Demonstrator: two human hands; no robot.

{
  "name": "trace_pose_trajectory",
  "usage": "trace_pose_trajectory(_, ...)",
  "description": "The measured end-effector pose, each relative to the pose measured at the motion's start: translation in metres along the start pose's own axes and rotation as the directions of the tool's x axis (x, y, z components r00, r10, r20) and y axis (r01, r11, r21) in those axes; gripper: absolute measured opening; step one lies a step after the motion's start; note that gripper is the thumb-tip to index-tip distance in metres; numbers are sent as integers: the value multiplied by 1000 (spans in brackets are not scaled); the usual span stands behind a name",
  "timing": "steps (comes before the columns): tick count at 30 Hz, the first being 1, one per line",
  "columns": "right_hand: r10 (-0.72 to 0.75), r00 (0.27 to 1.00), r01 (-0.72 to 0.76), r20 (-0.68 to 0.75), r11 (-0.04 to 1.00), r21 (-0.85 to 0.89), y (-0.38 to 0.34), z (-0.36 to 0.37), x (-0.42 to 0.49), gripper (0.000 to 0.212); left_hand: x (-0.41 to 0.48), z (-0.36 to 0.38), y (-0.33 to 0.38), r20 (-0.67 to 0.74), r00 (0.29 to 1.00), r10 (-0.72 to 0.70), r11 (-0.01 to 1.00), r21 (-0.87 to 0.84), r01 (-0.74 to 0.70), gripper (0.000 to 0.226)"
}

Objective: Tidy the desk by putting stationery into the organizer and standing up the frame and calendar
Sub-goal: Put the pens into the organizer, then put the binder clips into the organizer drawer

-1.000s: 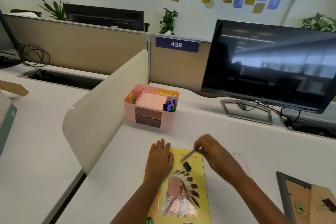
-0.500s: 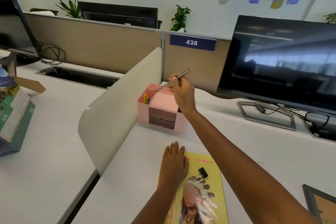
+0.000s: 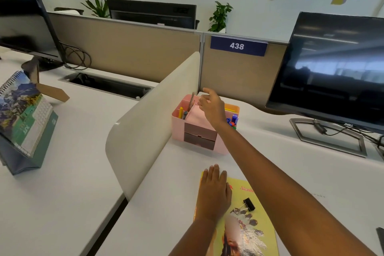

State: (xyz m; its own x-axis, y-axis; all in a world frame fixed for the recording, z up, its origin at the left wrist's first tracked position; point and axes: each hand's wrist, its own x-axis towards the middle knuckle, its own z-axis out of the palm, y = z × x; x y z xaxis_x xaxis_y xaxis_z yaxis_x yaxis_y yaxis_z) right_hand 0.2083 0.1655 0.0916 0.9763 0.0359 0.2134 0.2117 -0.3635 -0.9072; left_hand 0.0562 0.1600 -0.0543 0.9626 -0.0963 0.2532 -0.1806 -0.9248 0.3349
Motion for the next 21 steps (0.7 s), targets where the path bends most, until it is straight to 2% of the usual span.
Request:
trace_pose_trajectory(6, -112, 991, 114, -72, 993, 27, 16, -36, -60, 29, 1, 0, -1, -23, 1000, 9, 1000, 15, -9, 38)
trace_pose_trajectory(11, -154, 987, 145, -47, 977, -153, 64, -63, -130, 24, 1, -1, -1, -22, 1000, 5, 999, 32, -4, 41)
trace_pose_trajectory(14, -167, 986, 152, -26, 943, -295, 88, -81, -169, 28, 1, -2, -2, -20, 1000, 2, 1000, 29, -1, 41)
trace_pose_trajectory(17, -142, 988, 113, -51, 920, -375, 108, -100, -203, 31, 1, -2, -3, -29, 999, 23, 999, 32, -22, 33)
trace_pose_trajectory(21, -101, 988, 35, -120, 886, -462, 137, -123, -246, 28, 2, -5, -1, 2, 1000, 28, 998, 53, -29, 42)
